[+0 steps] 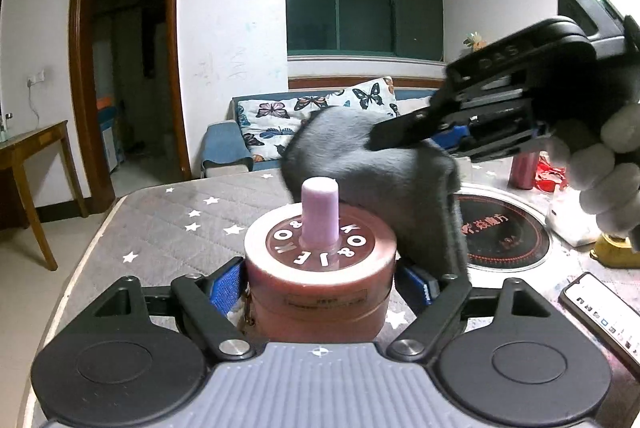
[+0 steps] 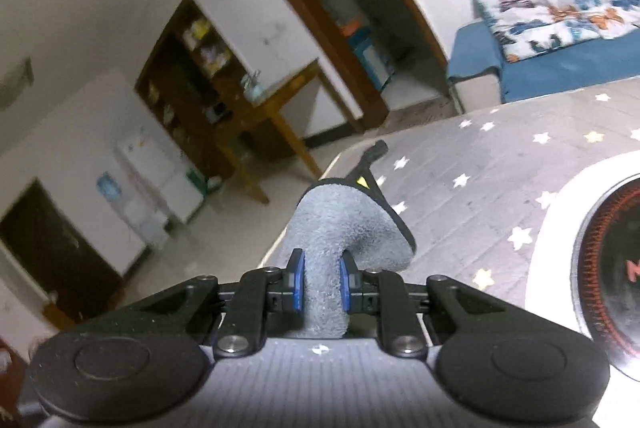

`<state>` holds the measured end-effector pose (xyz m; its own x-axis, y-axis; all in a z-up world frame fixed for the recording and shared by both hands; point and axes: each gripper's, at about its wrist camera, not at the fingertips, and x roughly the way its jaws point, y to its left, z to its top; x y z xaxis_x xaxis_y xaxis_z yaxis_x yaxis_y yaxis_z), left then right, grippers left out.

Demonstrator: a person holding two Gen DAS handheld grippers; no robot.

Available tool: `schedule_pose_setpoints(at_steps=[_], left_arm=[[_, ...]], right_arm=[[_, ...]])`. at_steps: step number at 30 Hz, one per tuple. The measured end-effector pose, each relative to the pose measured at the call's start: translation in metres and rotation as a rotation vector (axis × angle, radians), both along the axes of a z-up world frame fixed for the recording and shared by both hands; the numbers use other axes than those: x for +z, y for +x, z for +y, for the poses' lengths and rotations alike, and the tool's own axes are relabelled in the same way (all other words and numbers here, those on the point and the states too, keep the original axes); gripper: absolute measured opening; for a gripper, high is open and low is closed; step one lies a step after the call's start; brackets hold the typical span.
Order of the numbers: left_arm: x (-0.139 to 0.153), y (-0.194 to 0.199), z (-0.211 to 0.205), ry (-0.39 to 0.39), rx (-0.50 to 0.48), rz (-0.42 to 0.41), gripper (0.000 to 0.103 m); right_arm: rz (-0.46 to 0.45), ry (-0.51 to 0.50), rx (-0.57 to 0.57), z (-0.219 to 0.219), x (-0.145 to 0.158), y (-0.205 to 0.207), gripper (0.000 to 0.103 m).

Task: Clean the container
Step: 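Wipe the bottle's base again with the cloth in the right tool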

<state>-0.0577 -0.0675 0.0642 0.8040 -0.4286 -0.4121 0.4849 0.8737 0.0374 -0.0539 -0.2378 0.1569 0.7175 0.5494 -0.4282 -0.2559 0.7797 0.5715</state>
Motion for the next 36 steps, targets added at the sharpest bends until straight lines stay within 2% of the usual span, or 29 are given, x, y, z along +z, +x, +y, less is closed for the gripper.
schedule_pose_setpoints(at_steps=[6,9,12,17,19,20,22,25,30,36], left_arm=[[-0.001,0.006,-0.013,0.038,-0.024,-0.016,0.101],[-0.003,0.008,-0.017,0.044,-0.035,-0.015,0.103],[-0.005,0.015,-0.017,0.017,-0.037,0.008,0.103],[-0.007,0.022,-0.025,0.022,-0.025,0.008,0.1],[-0.005,0.025,-0.022,0.009,-0.01,0.015,0.085],[-0.003,0.027,-0.019,-0.005,-0.002,0.024,0.083],[0.001,0.031,-0.011,-0.046,0.014,0.063,0.083],[0.006,0.035,-0.003,-0.082,0.041,0.089,0.083],[0.023,0.037,0.007,-0.156,0.052,0.088,0.083],[0.047,0.037,0.008,-0.255,0.021,0.063,0.083]], right_arm=[[0.128,0.18,-0.034,-0.038,-0.053,0.013,0.016],[0.211,0.277,-0.026,-0.052,-0.083,0.02,0.016],[0.259,0.308,-0.024,-0.059,-0.104,0.024,0.016],[0.273,0.314,-0.041,-0.061,-0.115,0.021,0.016],[0.273,0.291,-0.037,-0.057,-0.114,0.024,0.017],[0.269,0.27,-0.038,-0.055,-0.114,0.024,0.017],[0.247,0.21,-0.052,-0.049,-0.112,0.017,0.017],[0.246,0.207,-0.05,-0.044,-0.113,0.007,0.017],[0.254,0.19,-0.046,-0.035,-0.124,-0.001,0.017],[0.24,0.216,-0.026,-0.032,-0.124,-0.003,0.017]])
